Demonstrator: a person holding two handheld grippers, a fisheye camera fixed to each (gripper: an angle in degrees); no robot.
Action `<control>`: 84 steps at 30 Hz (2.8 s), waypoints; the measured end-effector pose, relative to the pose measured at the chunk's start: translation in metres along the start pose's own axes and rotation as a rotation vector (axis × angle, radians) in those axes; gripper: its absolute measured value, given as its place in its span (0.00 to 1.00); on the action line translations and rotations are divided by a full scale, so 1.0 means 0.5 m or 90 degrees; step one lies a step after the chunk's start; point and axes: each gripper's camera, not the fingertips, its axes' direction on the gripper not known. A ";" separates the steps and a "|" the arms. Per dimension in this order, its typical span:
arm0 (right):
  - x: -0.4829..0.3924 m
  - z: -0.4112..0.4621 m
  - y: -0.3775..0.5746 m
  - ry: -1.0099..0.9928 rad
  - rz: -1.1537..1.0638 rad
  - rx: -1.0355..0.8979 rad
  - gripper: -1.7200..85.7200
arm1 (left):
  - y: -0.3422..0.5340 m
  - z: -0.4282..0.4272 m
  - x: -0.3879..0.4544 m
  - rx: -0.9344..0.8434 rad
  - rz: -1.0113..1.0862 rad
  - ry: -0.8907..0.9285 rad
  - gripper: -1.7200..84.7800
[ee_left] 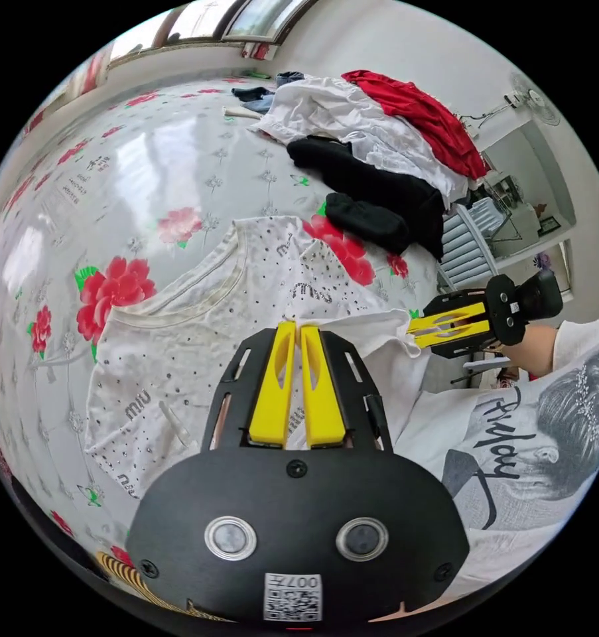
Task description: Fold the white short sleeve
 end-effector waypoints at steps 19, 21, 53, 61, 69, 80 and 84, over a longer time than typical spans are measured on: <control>0.289 0.068 -0.114 0.119 0.259 -0.060 0.03 | 0.161 -0.029 -0.055 0.058 -0.152 0.018 0.01; 0.281 0.029 -0.103 0.092 0.234 -0.024 0.03 | 0.198 -0.040 -0.044 0.058 -0.148 0.024 0.01; 0.253 -0.028 0.008 -0.148 0.179 0.012 0.03 | 0.059 0.131 -0.066 -0.007 -0.121 0.213 0.01; 0.156 0.049 -0.007 -0.052 0.013 -0.146 0.07 | 0.064 0.102 -0.076 0.035 -0.211 0.169 0.01; 0.241 -0.105 0.162 -0.101 0.305 -0.036 0.10 | 0.323 -0.072 -0.008 0.127 -0.316 -0.023 0.02; 0.190 -0.153 0.237 0.059 0.319 -0.037 0.12 | 0.579 -0.037 0.075 0.129 -0.558 -0.065 0.10; 0.176 -0.129 0.101 -0.017 0.239 0.026 0.12 | 0.535 0.002 0.075 0.107 -0.540 -0.059 0.10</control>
